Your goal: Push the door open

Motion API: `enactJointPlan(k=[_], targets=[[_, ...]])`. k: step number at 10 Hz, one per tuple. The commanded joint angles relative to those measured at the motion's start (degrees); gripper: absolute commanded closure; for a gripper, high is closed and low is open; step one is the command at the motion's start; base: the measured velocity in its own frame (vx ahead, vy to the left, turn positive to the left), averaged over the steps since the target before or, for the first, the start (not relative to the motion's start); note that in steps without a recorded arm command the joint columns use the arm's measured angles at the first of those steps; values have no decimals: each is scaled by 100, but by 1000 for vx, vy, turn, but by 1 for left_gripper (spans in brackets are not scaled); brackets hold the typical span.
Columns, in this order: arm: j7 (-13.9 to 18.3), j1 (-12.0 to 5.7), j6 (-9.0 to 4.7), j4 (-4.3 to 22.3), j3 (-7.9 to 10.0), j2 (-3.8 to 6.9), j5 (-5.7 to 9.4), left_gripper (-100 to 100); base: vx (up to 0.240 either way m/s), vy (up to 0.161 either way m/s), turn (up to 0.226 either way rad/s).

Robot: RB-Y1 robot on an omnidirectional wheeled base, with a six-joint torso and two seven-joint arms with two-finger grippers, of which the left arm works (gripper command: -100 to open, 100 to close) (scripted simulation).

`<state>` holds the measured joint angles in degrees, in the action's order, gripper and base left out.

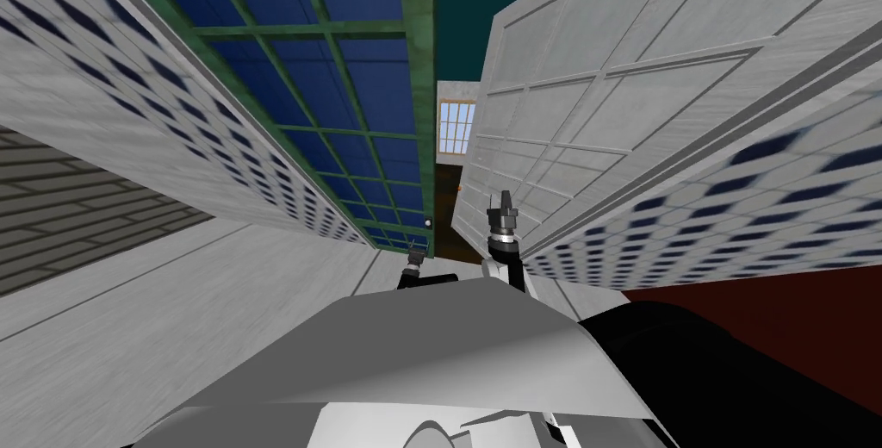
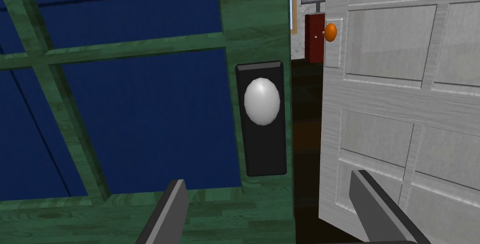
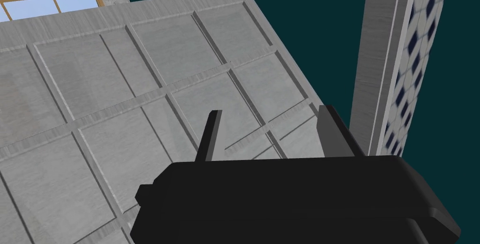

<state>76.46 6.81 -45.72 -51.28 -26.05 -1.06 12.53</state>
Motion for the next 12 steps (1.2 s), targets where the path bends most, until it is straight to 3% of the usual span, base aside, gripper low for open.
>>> enactJointPlan(k=[1, 4, 6, 8, 9, 10, 12], targets=[[-1, -21, 2, 24, 21, 167, 12, -100, 140, -44, -33], [-4, -60, 6, 68, 58, 267, 33, -100, 195, -59, -20], [-5, -88, 9, 99, 85, 215, 48, -100, 188, -47, -22], [-7, -114, 12, 129, 111, 58, 63, -100, 193, -36, -22], [-10, -89, 24, 89, 99, 116, 56, -100, 89, -19, 0], [-10, -89, 24, 89, 99, 116, 56, 100, -13, 0, -8], [-10, -89, 24, 89, 99, 116, 56, 100, -25, -10, -20]])
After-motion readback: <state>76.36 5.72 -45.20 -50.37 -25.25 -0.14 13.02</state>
